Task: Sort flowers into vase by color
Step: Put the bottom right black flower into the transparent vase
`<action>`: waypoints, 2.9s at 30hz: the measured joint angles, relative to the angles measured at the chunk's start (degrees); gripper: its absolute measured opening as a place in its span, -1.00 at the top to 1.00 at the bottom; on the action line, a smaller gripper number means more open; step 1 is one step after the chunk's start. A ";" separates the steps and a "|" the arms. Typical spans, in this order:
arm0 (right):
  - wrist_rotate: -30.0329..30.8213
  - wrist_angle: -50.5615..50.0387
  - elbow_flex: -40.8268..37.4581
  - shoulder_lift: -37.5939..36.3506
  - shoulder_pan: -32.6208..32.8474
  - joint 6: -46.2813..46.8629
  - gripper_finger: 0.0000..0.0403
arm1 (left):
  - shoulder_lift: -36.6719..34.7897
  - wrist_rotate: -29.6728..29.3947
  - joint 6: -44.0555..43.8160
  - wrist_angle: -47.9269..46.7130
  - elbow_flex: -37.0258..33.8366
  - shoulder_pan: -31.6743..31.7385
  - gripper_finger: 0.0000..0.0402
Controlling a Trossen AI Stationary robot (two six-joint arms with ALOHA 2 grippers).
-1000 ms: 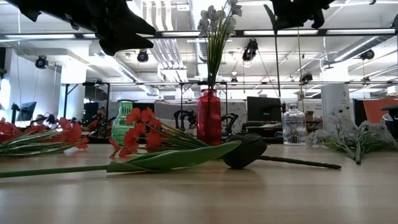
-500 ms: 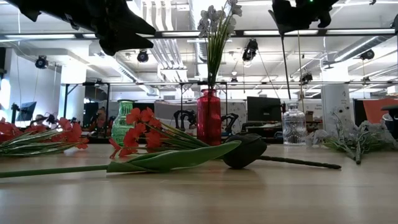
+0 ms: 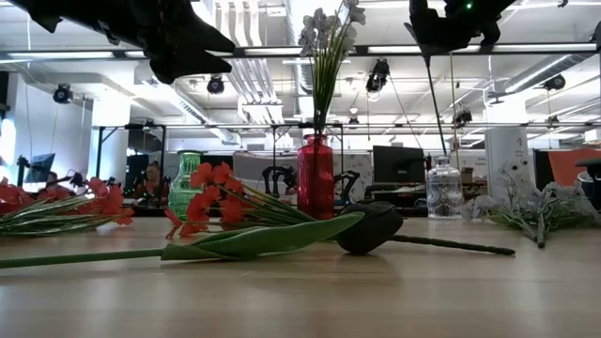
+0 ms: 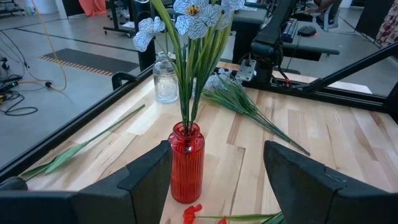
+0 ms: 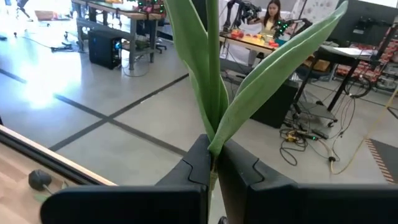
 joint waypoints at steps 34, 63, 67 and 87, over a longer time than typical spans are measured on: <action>0.02 1.06 -1.77 0.09 0.00 1.49 0.94 | 0.00 0.00 0.00 0.00 0.00 0.00 -0.17; 0.11 1.15 -5.46 5.70 -0.94 4.34 0.94 | 0.00 0.00 -0.01 -0.02 0.00 -0.02 -0.17; 0.09 1.12 -5.46 6.86 -1.14 4.54 0.94 | 0.00 0.00 0.00 -0.02 0.00 -0.02 -0.17; 0.07 0.77 -5.46 9.57 -1.14 4.66 0.94 | 0.00 0.00 0.00 -0.04 0.00 -0.02 -0.17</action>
